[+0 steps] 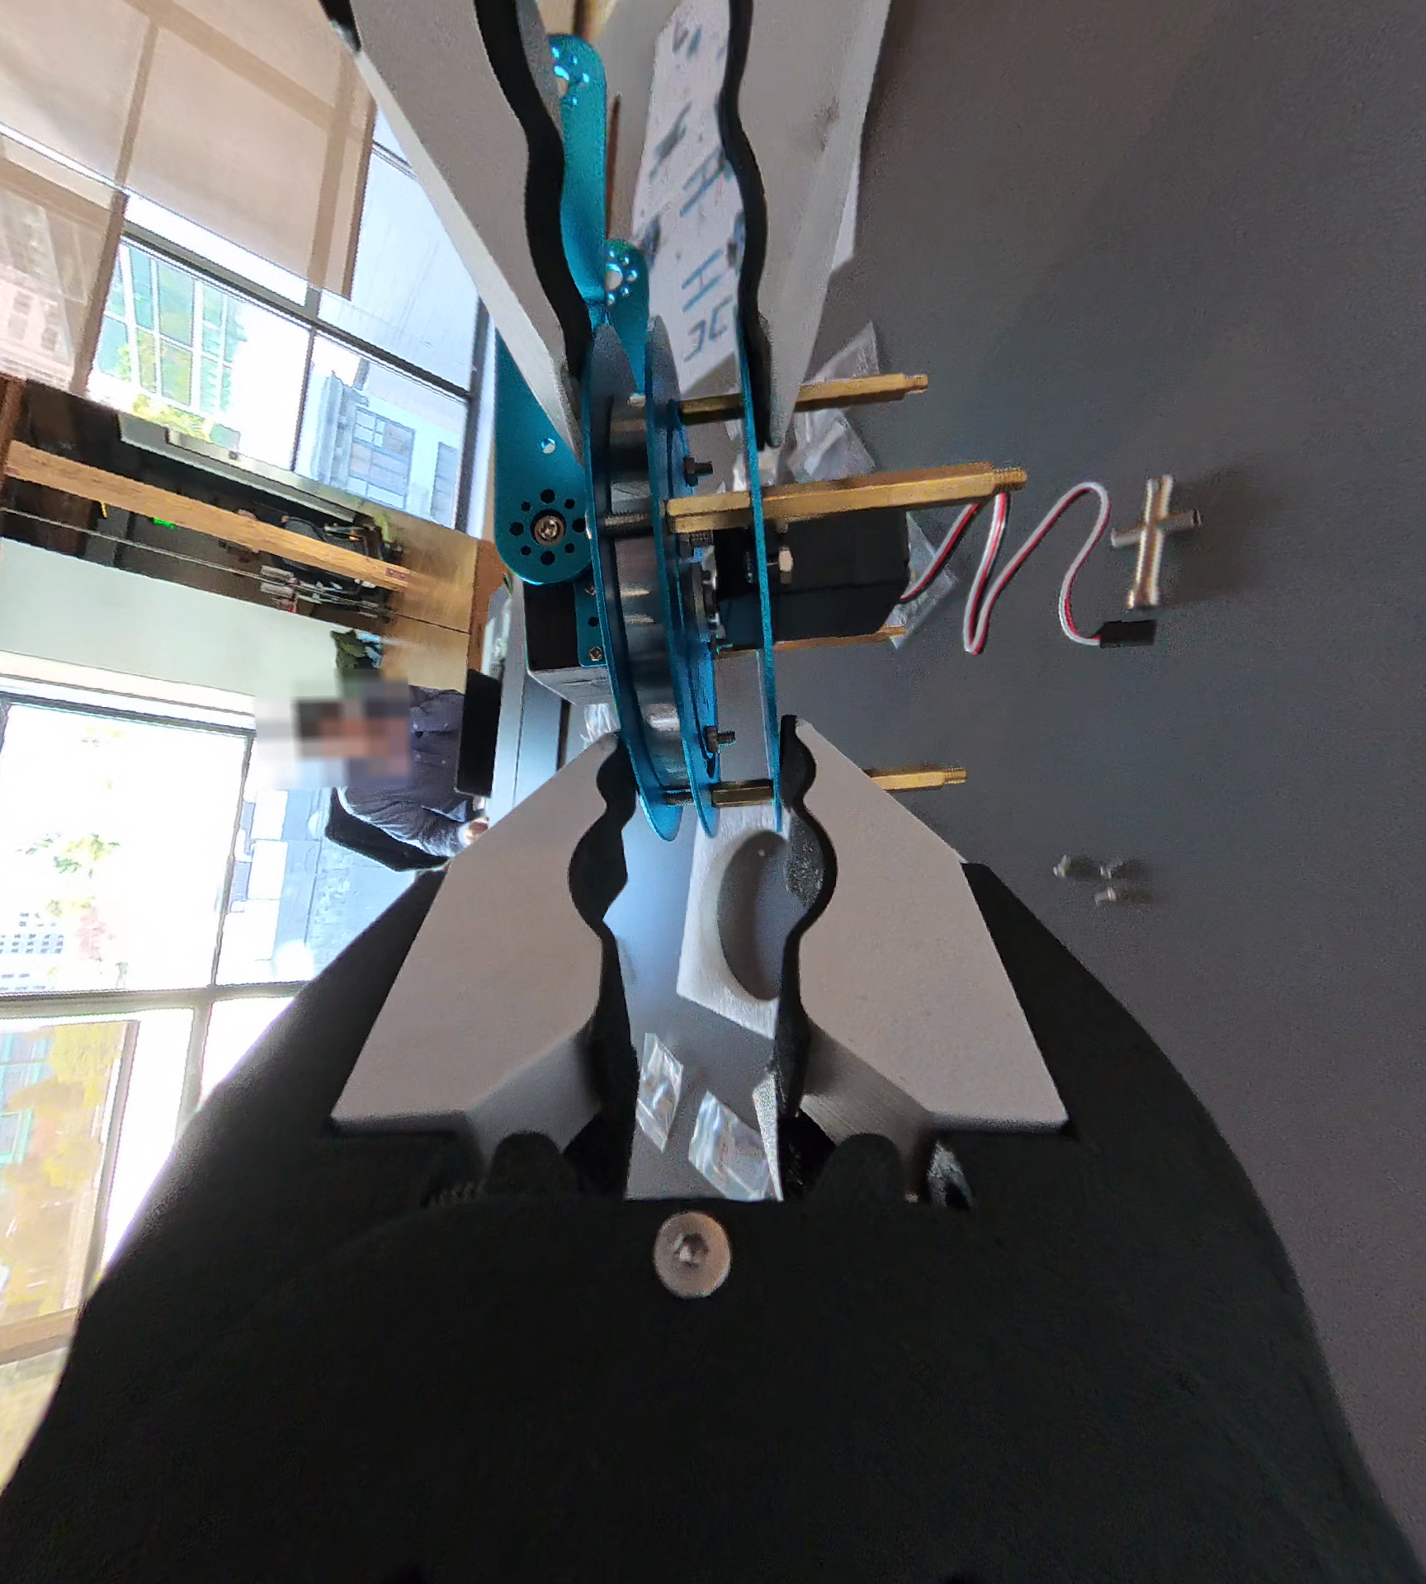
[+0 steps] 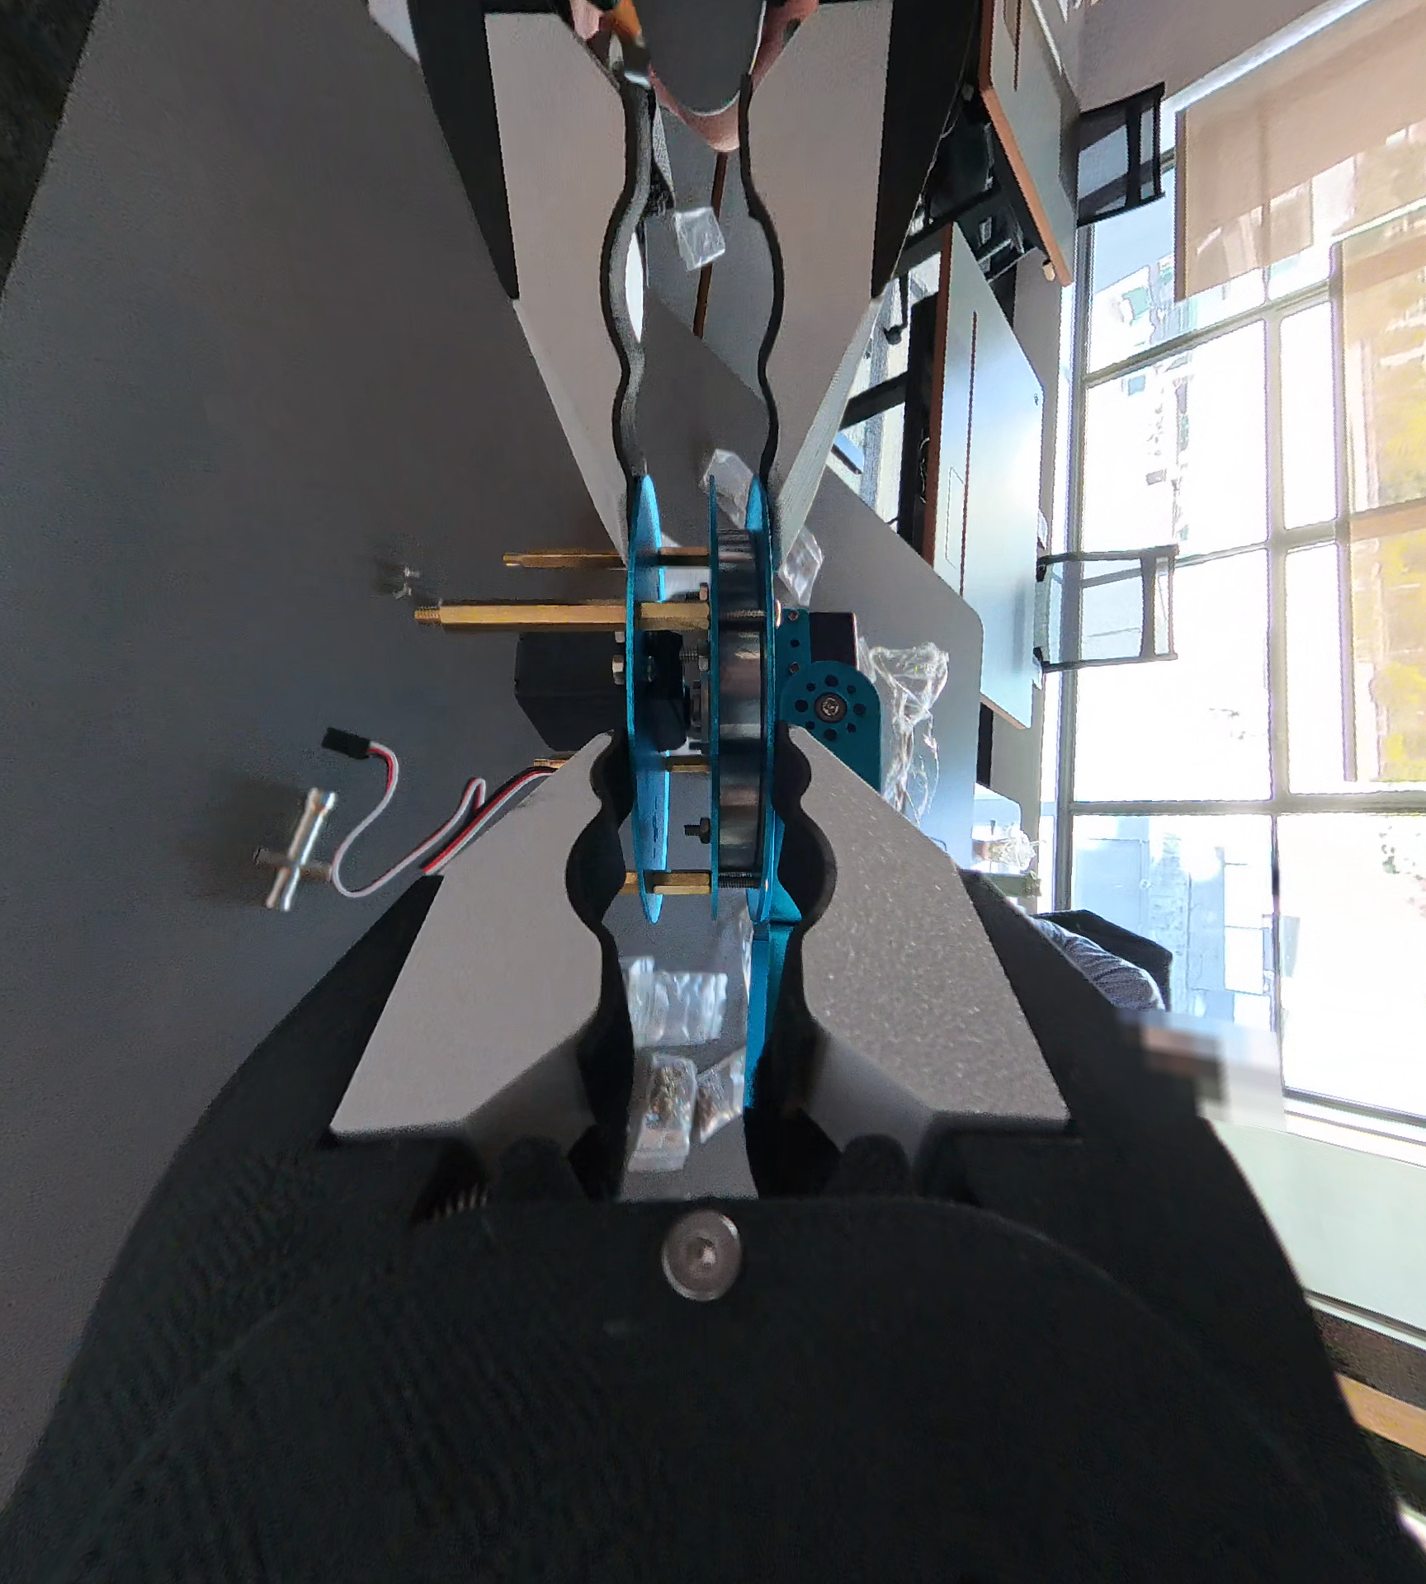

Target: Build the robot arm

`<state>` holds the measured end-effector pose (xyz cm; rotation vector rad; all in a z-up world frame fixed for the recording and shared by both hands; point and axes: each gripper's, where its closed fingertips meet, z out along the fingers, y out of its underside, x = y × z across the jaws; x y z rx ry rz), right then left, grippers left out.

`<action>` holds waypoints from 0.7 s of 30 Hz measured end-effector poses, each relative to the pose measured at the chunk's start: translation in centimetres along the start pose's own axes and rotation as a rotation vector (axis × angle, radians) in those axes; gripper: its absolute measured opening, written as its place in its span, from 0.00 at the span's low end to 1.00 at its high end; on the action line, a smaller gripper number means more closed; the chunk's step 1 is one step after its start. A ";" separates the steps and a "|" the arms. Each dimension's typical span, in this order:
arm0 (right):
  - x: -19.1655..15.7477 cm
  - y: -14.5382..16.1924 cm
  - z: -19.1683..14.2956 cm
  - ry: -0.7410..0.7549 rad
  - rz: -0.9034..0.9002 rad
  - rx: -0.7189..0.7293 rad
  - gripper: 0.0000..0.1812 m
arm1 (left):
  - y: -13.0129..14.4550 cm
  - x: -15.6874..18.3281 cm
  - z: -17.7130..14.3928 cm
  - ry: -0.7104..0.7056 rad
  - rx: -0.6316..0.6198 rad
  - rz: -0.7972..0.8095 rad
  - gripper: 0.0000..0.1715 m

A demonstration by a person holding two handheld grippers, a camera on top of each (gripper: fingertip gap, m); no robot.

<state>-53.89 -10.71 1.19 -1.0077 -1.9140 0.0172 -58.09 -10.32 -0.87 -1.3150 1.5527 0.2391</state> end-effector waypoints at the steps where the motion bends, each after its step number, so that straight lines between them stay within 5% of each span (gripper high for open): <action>1: 0.0 -0.3 0.7 0.000 0.015 0.001 0.17 | 0.7 0.1 -0.2 0.015 -0.003 0.001 0.19; 11: -2.3 0.3 6.4 -0.040 0.208 -0.019 0.17 | 6.0 3.0 1.3 0.175 0.050 -0.053 0.18; 21: -3.7 3.2 8.1 -0.166 0.414 -0.023 0.17 | 6.9 4.6 4.0 0.324 0.126 -0.196 0.18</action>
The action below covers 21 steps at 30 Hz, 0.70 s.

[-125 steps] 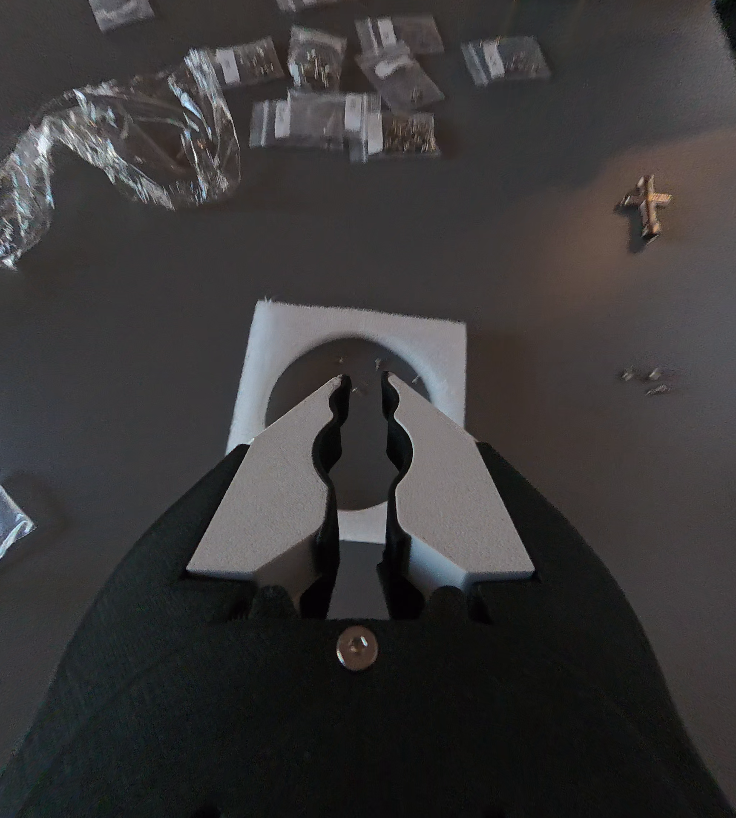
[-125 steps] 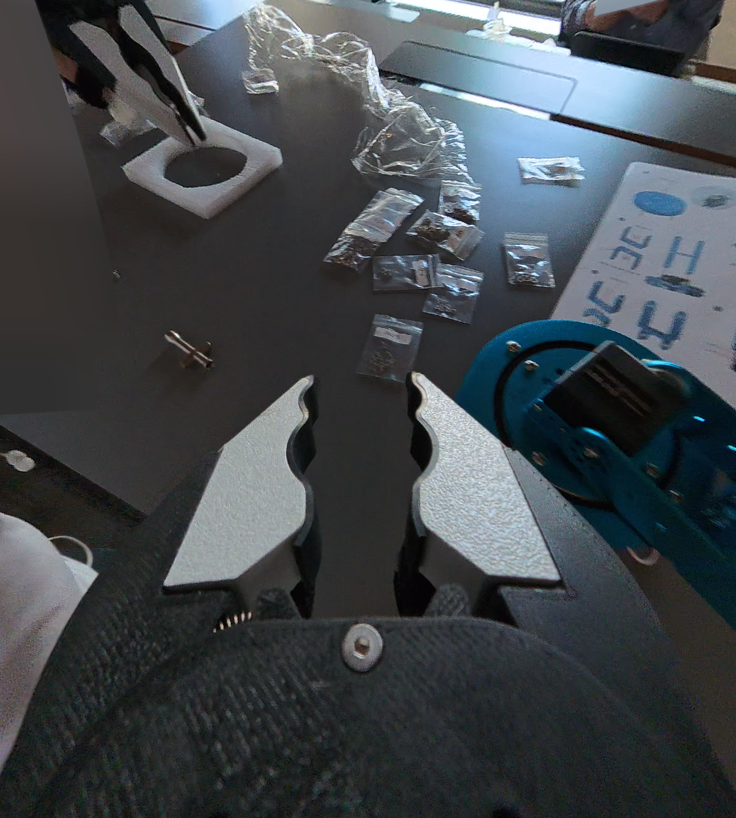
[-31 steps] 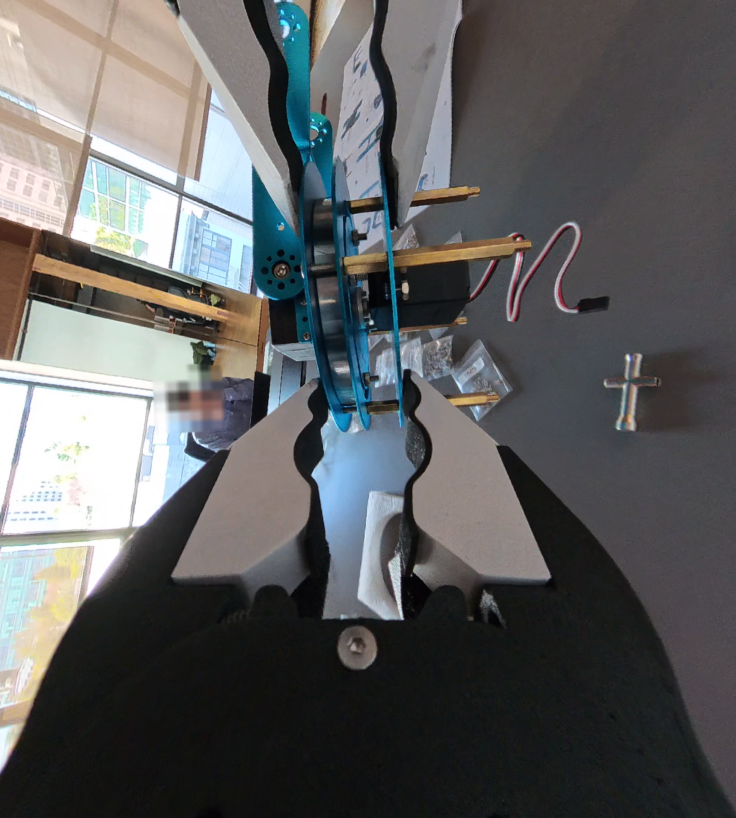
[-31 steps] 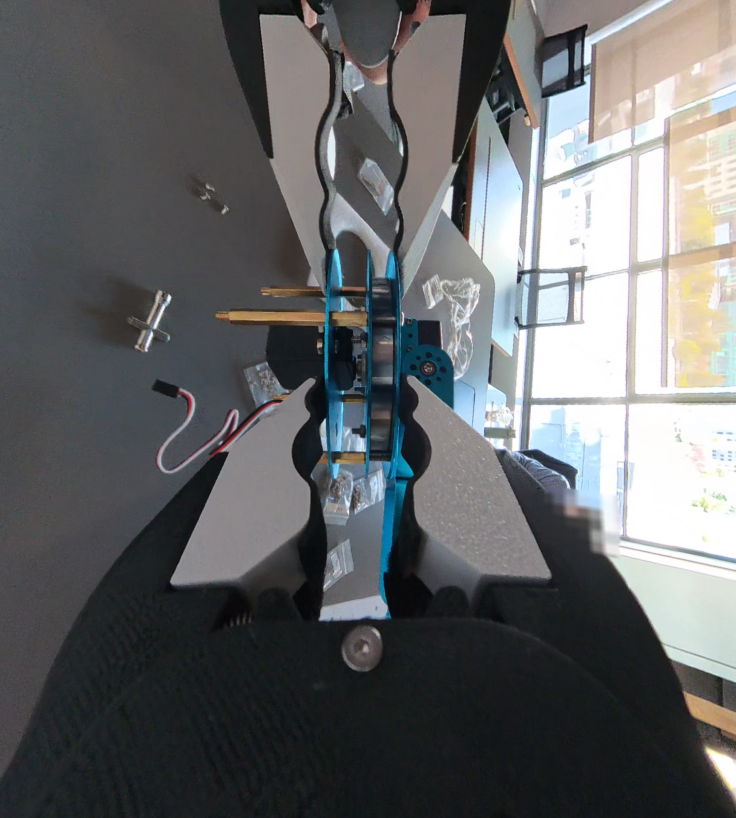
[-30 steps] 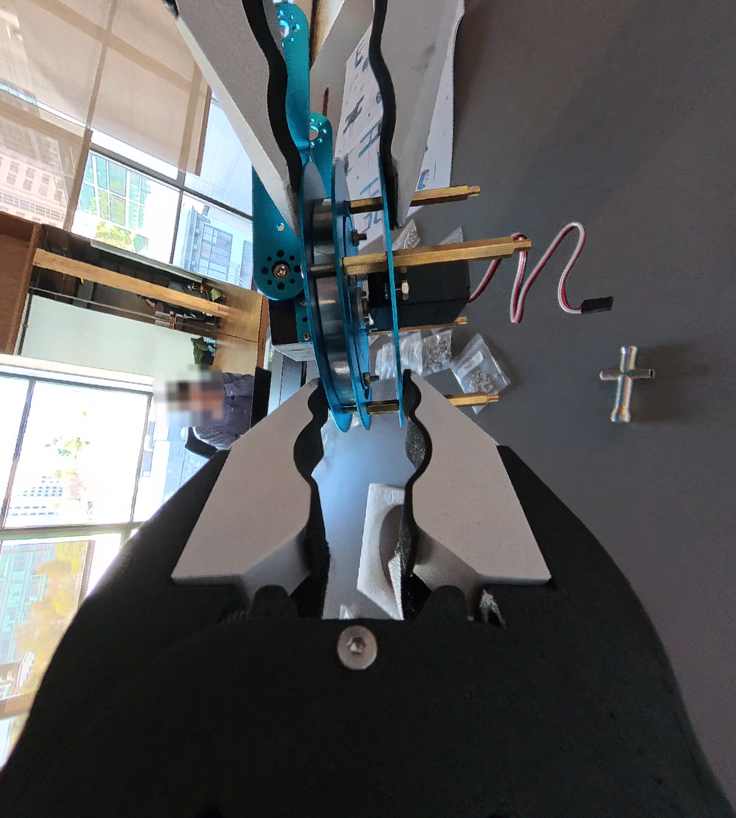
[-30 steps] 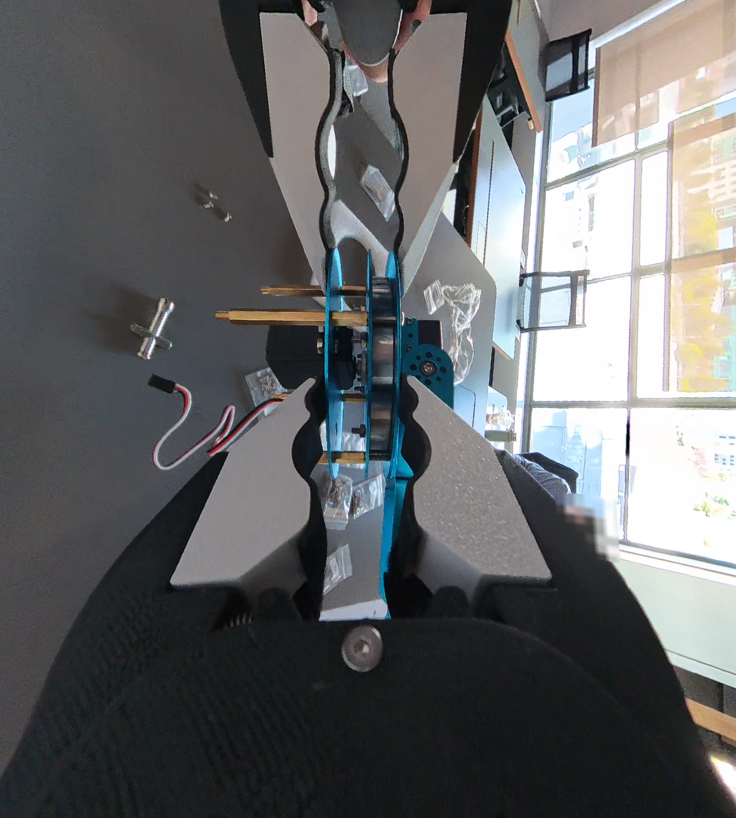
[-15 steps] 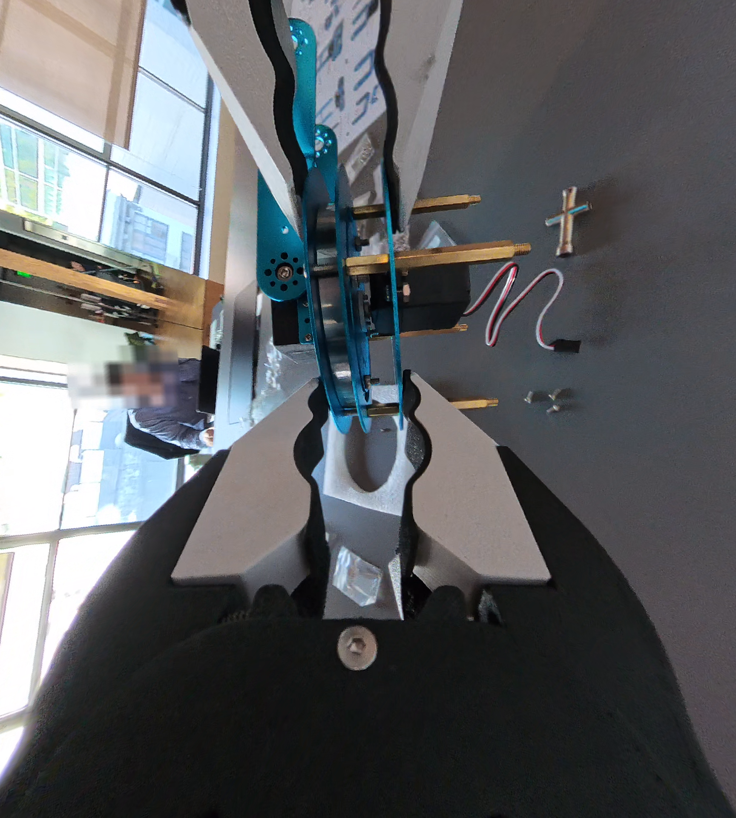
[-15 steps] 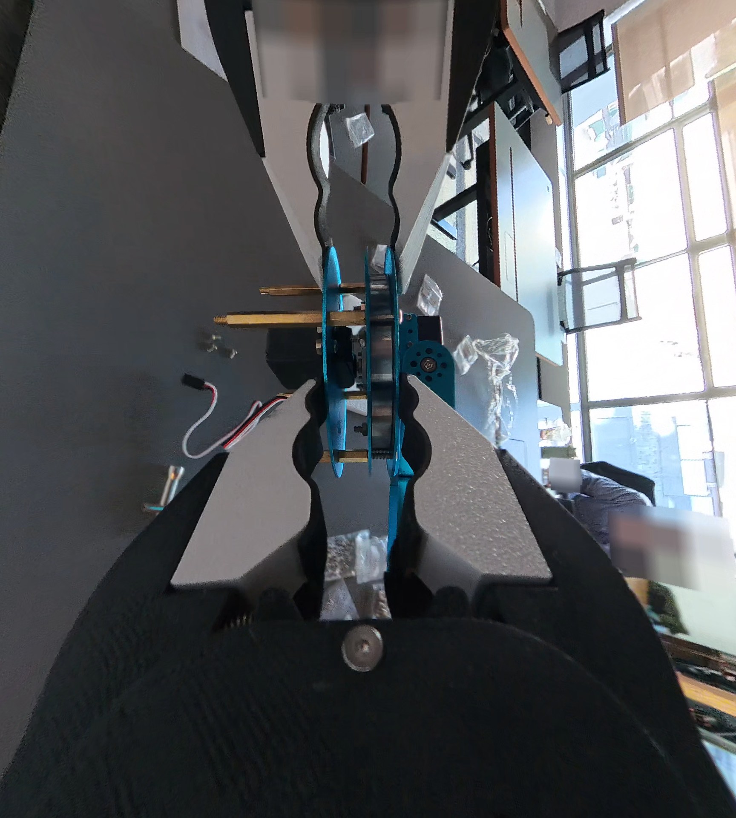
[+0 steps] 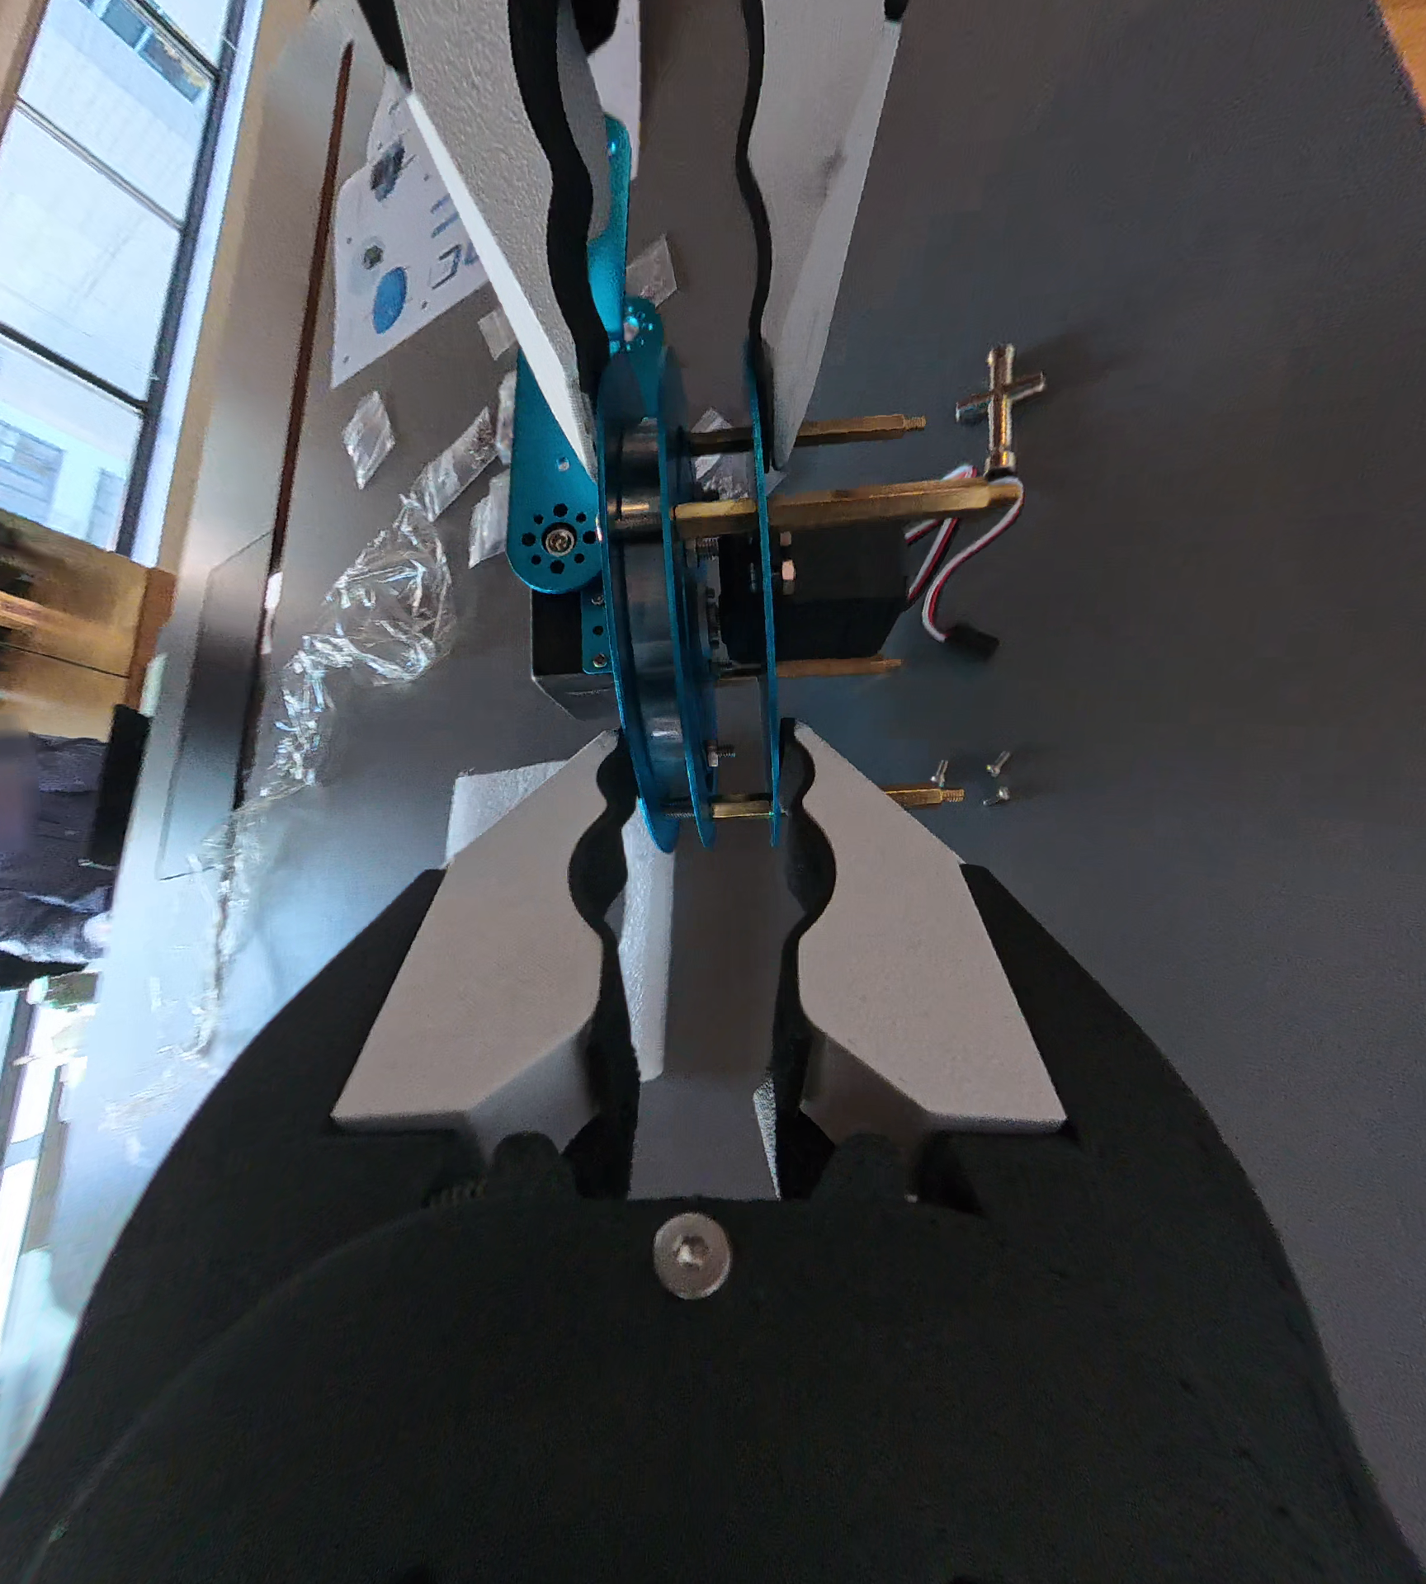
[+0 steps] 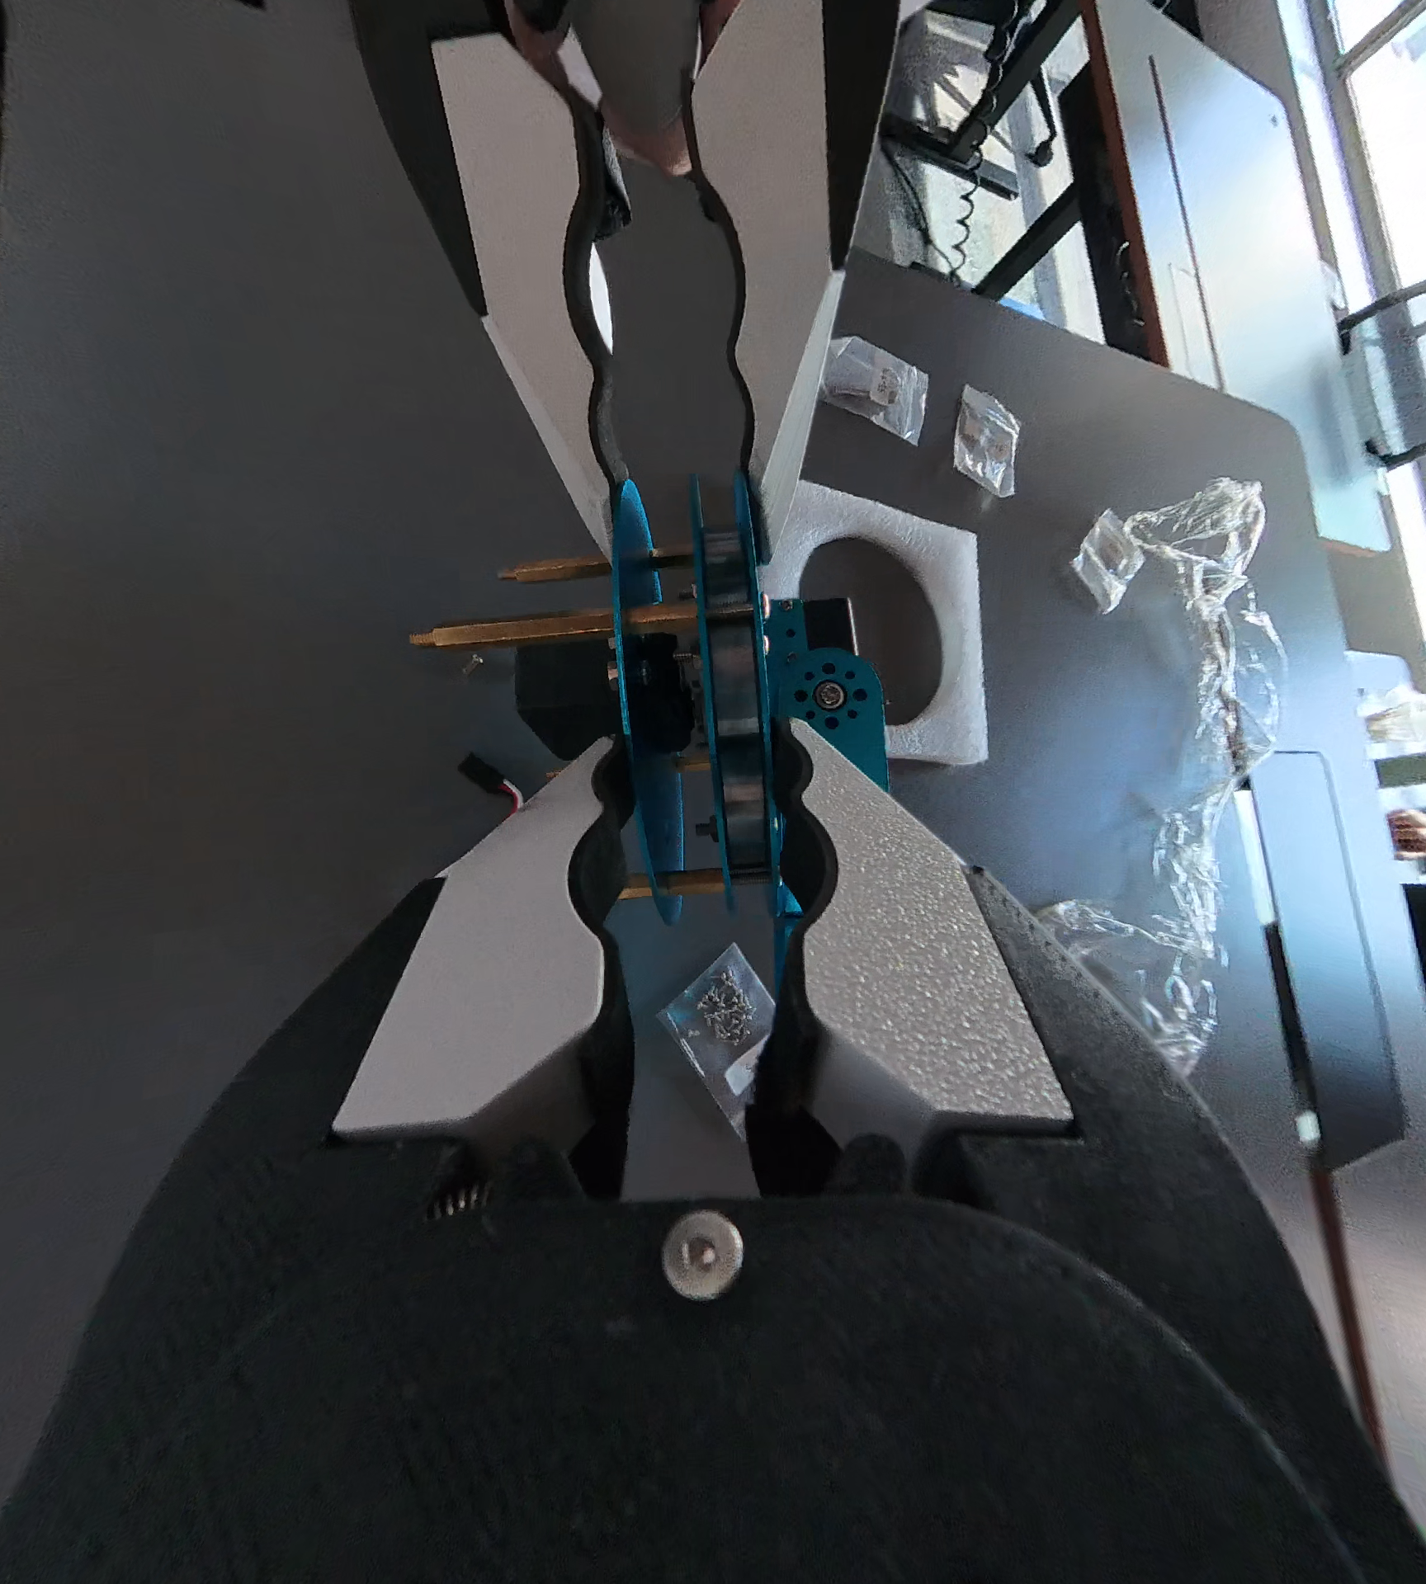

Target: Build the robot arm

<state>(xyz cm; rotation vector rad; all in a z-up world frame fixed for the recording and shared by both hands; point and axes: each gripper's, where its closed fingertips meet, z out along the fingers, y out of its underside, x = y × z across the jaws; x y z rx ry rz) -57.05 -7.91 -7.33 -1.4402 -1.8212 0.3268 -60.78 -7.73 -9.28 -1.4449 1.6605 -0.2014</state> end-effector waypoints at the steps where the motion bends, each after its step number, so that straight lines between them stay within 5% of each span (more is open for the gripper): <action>1: 0.2 0.2 0.0 -0.026 0.029 0.007 0.18 | 0.0 -0.1 0.2 0.024 0.011 -0.027 0.18; 12: 2.5 1.9 1.0 -0.259 0.260 0.091 0.18 | 0.0 -1.6 1.6 0.250 0.184 -0.318 0.19; 21: 2.9 1.9 1.0 -0.226 0.299 0.171 0.17 | -0.3 -2.7 2.2 0.110 0.286 -0.463 0.21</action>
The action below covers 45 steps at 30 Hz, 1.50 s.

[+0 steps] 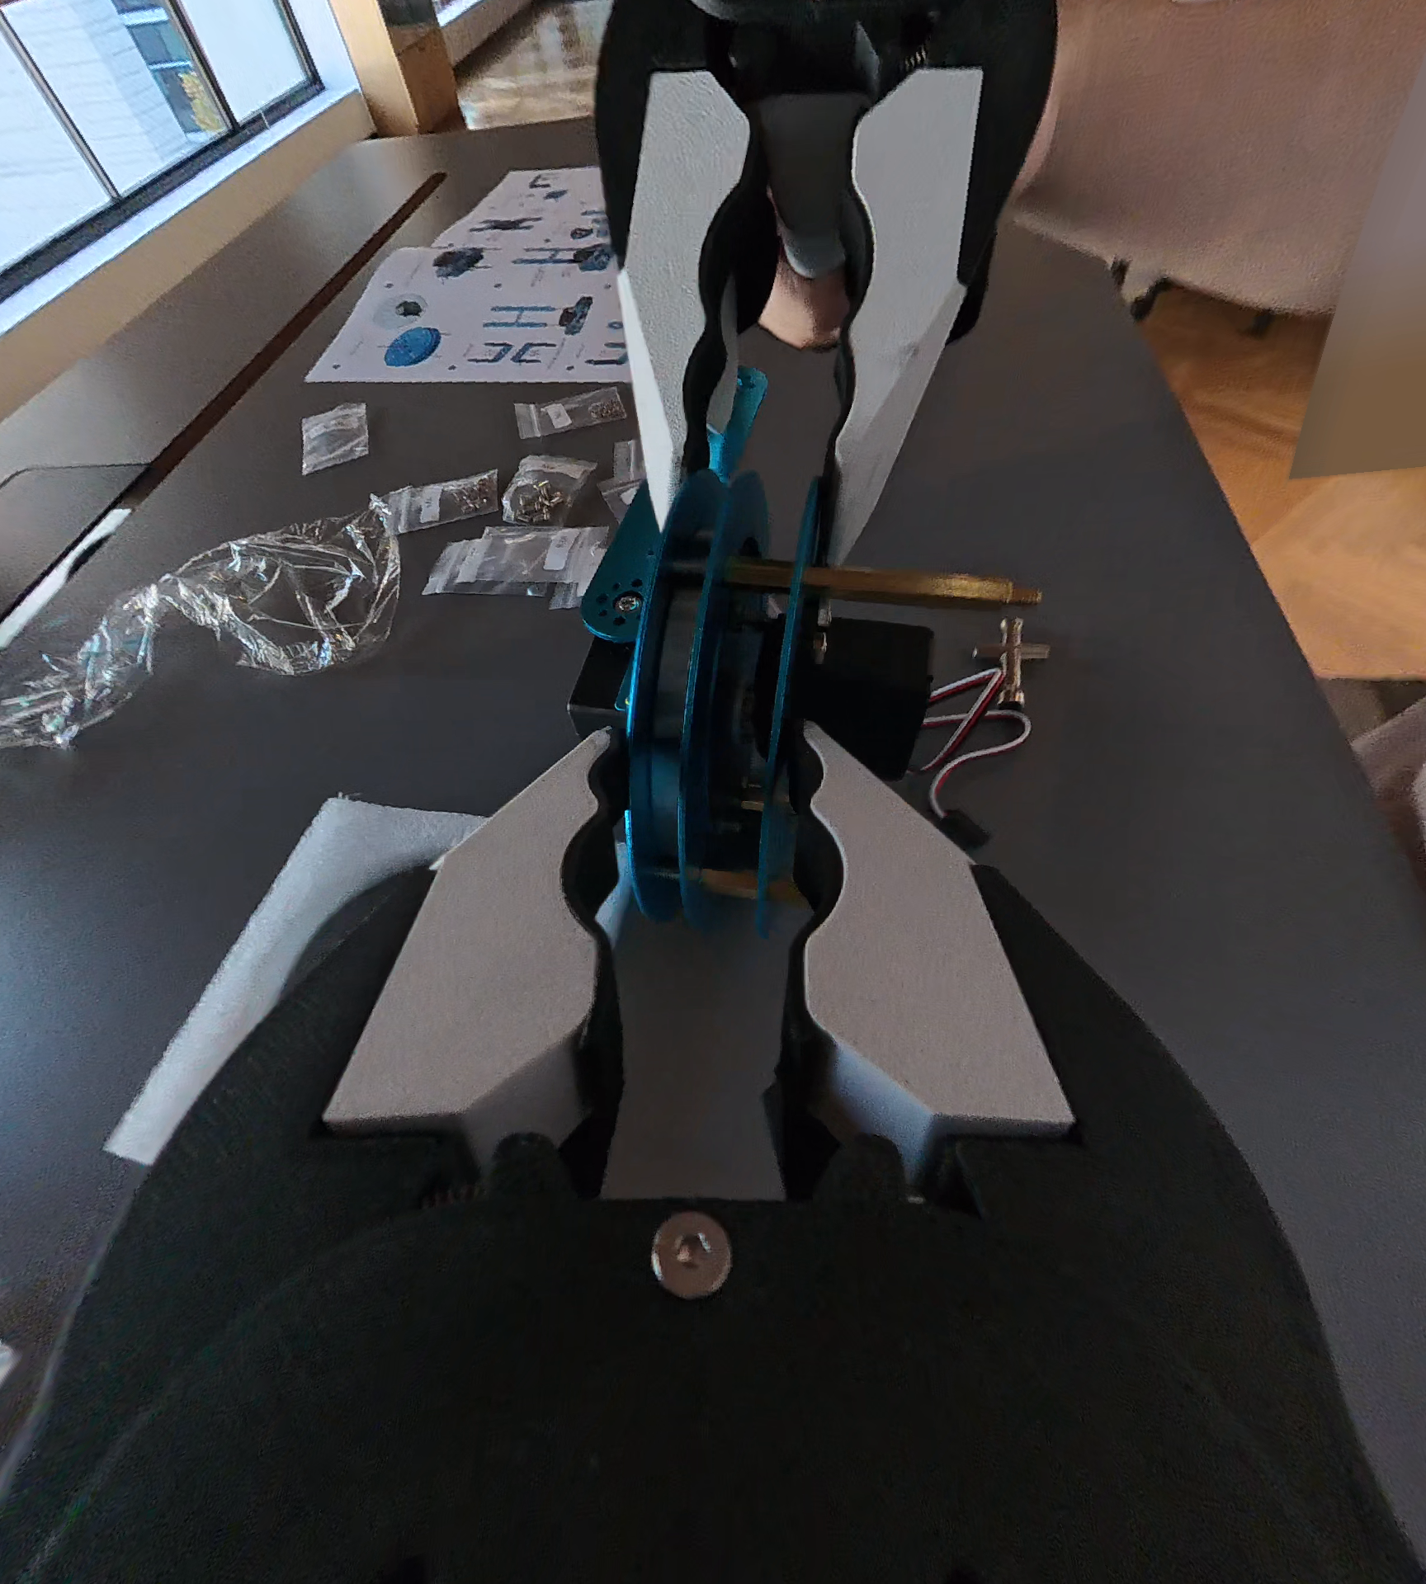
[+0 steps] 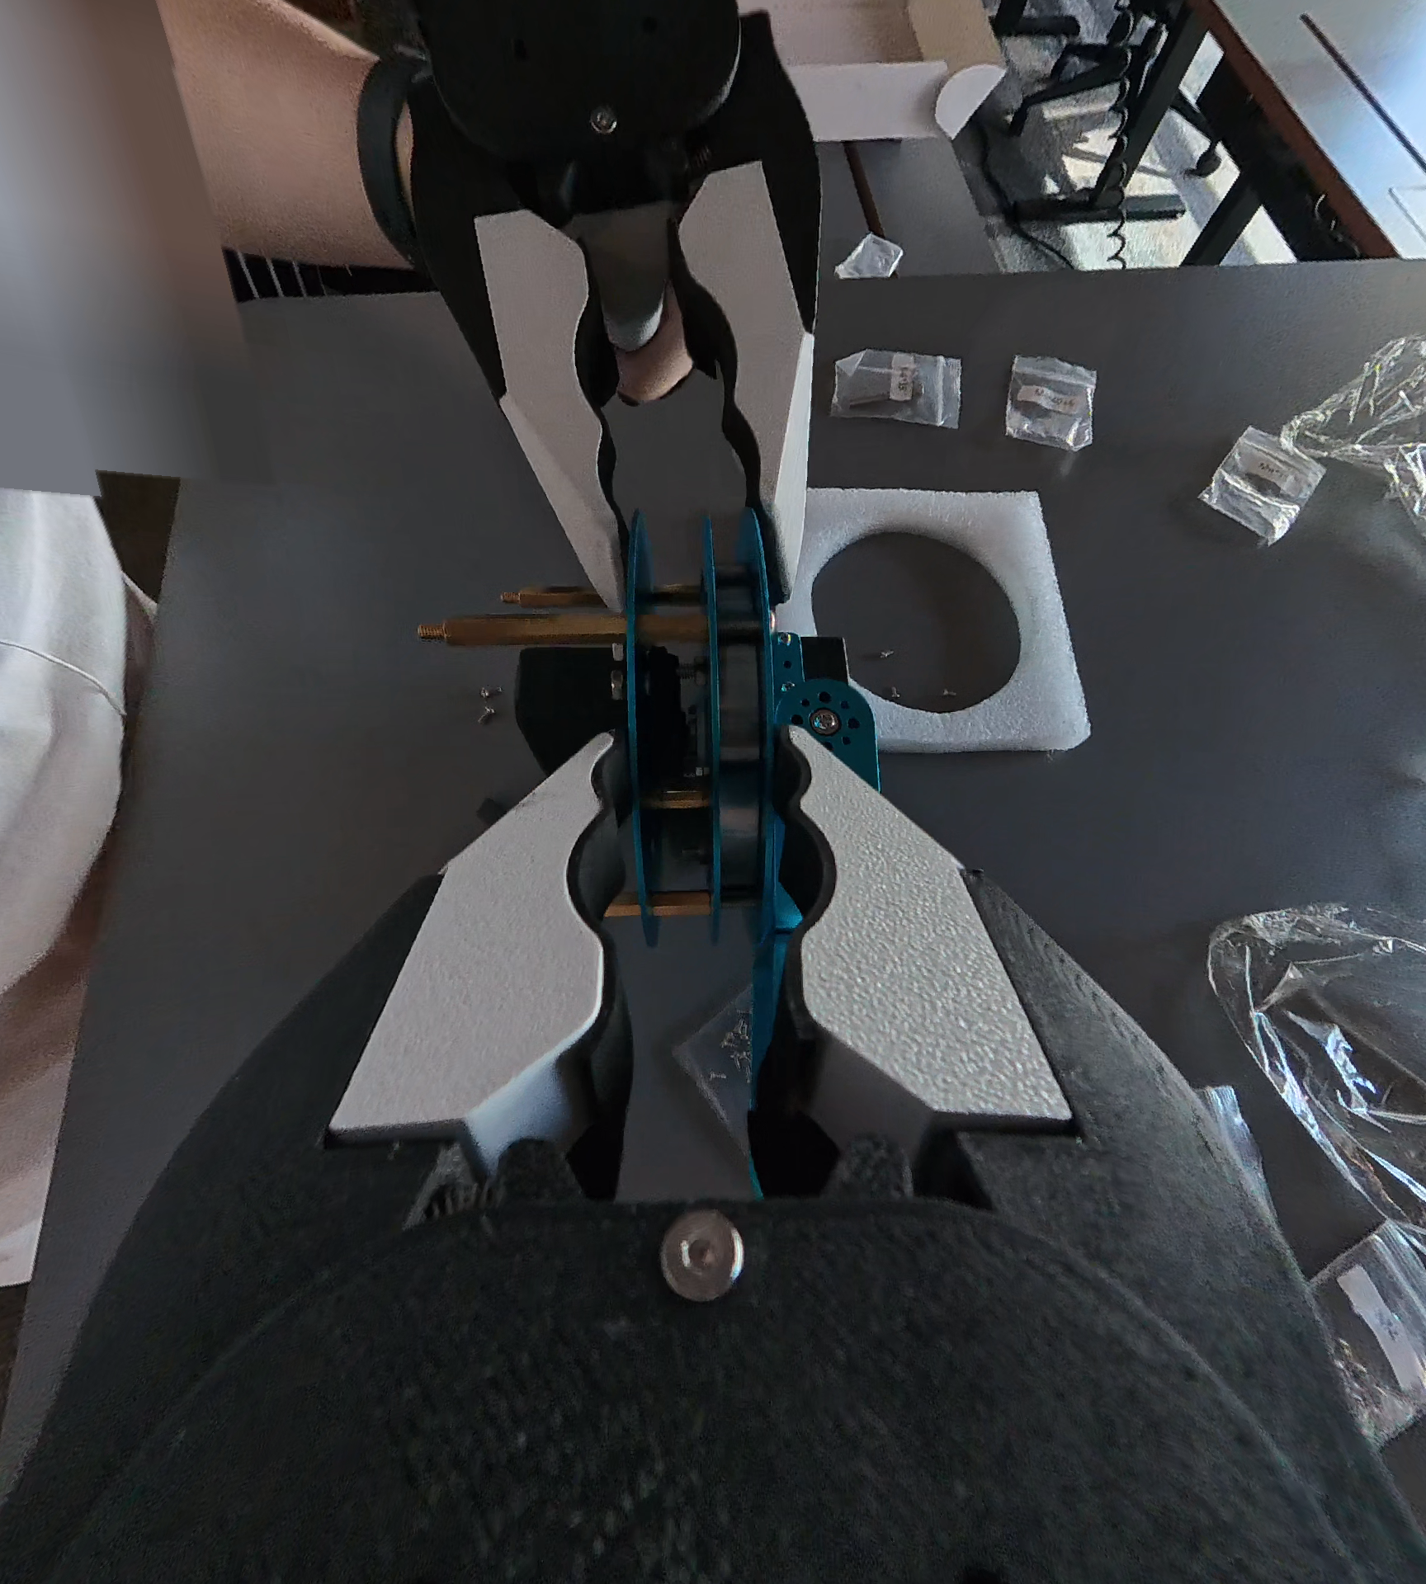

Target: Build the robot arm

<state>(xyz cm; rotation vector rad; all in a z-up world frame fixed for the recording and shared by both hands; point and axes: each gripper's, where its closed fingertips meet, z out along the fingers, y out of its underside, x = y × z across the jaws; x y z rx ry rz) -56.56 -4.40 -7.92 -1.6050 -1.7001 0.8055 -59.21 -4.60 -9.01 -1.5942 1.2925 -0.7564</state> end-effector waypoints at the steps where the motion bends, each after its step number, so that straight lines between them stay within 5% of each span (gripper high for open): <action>1: -0.1 -0.1 0.0 0.001 -0.005 0.015 0.17 | 0.0 0.1 0.0 0.009 0.013 -0.034 0.23; 11: -0.3 -0.4 0.0 0.004 -0.043 0.108 0.17 | -0.2 0.6 0.2 -0.058 0.042 0.004 0.20; 15: 0.1 -2.8 -1.8 -0.168 0.103 0.334 0.23 | -0.5 0.6 0.3 -0.014 0.092 -0.023 0.19; 18: 2.8 -4.3 -4.4 -0.274 0.202 0.449 0.15 | -0.5 0.6 0.3 0.012 0.111 -0.015 0.19; 21: 7.7 -3.7 -3.1 -0.240 0.216 0.330 0.11 | -0.4 0.6 0.1 0.029 0.126 -0.028 0.19; 24: 10.7 -2.3 1.7 -0.210 0.088 0.116 0.09 | -0.3 0.6 0.0 0.032 0.128 -0.032 0.19; 29: 9.3 1.5 8.5 -0.338 -0.125 -0.180 0.05 | -0.1 0.9 -0.4 0.050 0.142 -0.044 0.19; 34: 8.2 2.8 10.0 -0.380 -0.155 -0.309 0.04 | -0.2 1.0 -0.4 0.064 0.144 -0.031 0.19; 41: 11.2 1.0 5.4 -0.168 -0.088 -0.079 0.05 | -0.4 1.0 -0.3 0.087 0.162 -0.031 0.19; 45: 13.2 2.5 -4.6 0.211 -0.038 0.032 0.06 | -0.5 1.0 -0.3 0.093 0.167 -0.032 0.19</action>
